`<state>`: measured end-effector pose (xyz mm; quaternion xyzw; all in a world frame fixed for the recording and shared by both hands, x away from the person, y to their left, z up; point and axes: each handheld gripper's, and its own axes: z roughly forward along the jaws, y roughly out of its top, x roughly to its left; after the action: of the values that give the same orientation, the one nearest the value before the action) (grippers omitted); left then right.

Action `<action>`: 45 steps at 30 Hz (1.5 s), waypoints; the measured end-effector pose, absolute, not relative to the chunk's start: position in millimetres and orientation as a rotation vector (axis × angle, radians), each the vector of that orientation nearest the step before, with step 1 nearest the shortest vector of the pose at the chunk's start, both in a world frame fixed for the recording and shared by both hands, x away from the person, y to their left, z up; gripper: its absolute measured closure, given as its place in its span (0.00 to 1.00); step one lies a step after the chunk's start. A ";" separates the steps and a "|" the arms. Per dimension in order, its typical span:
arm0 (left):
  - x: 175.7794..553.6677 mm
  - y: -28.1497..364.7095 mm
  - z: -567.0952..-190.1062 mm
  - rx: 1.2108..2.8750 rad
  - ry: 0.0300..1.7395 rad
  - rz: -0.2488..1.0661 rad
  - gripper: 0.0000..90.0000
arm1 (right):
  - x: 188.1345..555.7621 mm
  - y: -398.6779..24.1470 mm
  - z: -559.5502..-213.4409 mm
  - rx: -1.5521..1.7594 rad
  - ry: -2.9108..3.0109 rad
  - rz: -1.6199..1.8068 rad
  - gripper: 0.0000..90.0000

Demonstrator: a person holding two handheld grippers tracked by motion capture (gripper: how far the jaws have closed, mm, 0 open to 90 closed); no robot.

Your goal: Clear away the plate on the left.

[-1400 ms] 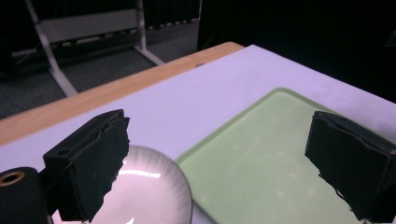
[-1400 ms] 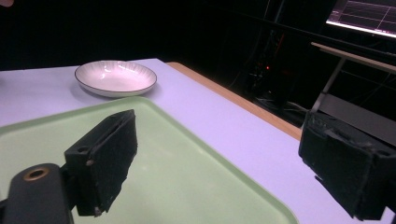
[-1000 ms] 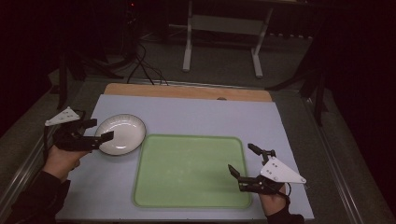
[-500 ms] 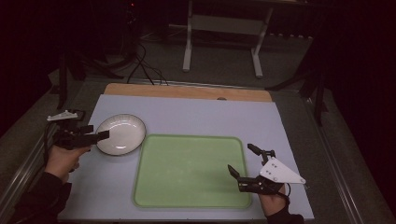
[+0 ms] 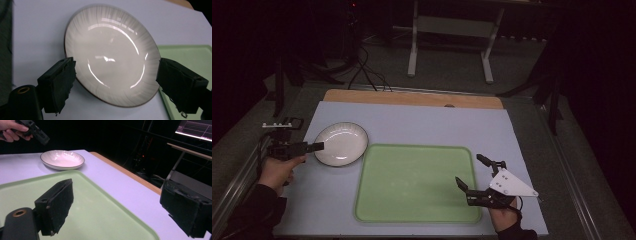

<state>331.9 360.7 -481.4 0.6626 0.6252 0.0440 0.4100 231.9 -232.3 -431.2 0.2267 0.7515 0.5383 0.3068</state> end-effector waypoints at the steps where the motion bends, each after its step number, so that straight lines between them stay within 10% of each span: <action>1: 331.9 360.7 -481.4 1.669 1.574 0.111 0.17 | 231.9 -232.3 -431.2 0.600 1.988 1.424 0.13; 45: 361.3 373.0 -530.8 1.497 1.880 -0.126 0.84 | 233.1 -229.7 -434.7 0.595 2.018 1.403 0.13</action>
<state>361.3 373.0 -530.8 0.5806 0.7291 -0.0489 0.3590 233.1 -229.7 -434.7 0.2242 0.7610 0.5289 0.3015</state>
